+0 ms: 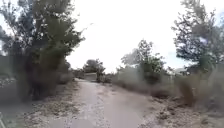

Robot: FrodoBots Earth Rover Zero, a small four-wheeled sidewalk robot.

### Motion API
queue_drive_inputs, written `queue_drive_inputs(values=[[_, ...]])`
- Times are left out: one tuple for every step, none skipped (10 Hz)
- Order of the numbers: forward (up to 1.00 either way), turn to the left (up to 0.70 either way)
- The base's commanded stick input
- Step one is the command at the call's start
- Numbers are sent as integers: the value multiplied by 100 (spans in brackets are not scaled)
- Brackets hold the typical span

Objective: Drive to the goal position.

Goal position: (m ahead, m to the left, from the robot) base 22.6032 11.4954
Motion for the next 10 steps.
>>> queue_drive_inputs(values=[[45,0],[45,0],[45,0],[45,0],[45,0],[45,0],[45,0],[45,0],[45,0],[45,0]])
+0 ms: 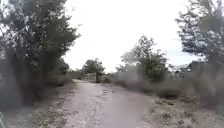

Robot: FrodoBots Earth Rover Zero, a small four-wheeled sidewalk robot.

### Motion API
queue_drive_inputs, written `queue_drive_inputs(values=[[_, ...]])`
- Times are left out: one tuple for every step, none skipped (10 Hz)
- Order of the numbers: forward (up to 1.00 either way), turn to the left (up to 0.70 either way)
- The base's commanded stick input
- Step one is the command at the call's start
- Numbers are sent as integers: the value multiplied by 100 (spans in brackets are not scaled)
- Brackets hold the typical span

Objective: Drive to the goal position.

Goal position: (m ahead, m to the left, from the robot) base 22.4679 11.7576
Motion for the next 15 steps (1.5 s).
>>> queue_drive_inputs(values=[[45,0],[45,0],[45,0],[45,0],[45,0],[45,0],[45,0],[45,0],[45,0],[45,0],[45,0],[45,0],[45,0],[45,0],[45,0]])
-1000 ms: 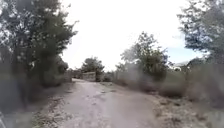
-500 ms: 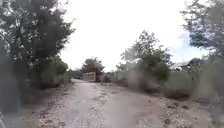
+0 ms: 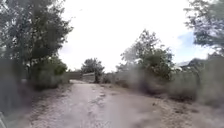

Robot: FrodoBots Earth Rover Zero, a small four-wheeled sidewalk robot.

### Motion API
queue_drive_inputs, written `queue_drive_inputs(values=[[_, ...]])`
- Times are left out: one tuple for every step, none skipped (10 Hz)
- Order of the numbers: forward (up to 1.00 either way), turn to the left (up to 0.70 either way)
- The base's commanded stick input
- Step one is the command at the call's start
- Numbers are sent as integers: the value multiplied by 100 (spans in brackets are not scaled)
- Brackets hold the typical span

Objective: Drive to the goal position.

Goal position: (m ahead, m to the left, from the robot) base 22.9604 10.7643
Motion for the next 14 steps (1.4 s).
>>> queue_drive_inputs(values=[[45,0],[45,0],[45,0],[45,0],[45,0],[45,0],[45,0],[45,0],[45,0],[45,0],[45,0],[45,0],[45,0],[45,0]])
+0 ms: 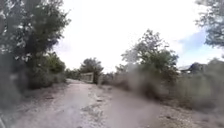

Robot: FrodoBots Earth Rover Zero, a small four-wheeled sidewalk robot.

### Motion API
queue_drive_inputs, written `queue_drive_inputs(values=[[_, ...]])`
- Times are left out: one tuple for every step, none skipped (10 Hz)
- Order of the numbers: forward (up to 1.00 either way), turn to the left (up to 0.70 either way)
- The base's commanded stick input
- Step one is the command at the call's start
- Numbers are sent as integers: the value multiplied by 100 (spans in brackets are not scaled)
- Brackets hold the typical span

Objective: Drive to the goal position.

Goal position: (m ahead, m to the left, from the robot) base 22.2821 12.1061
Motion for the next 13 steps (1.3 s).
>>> queue_drive_inputs(values=[[45,0],[45,0],[45,0],[45,0],[45,0],[45,2],[45,8],[45,13],[45,18],[45,24],[45,27],[45,27],[45,16]])
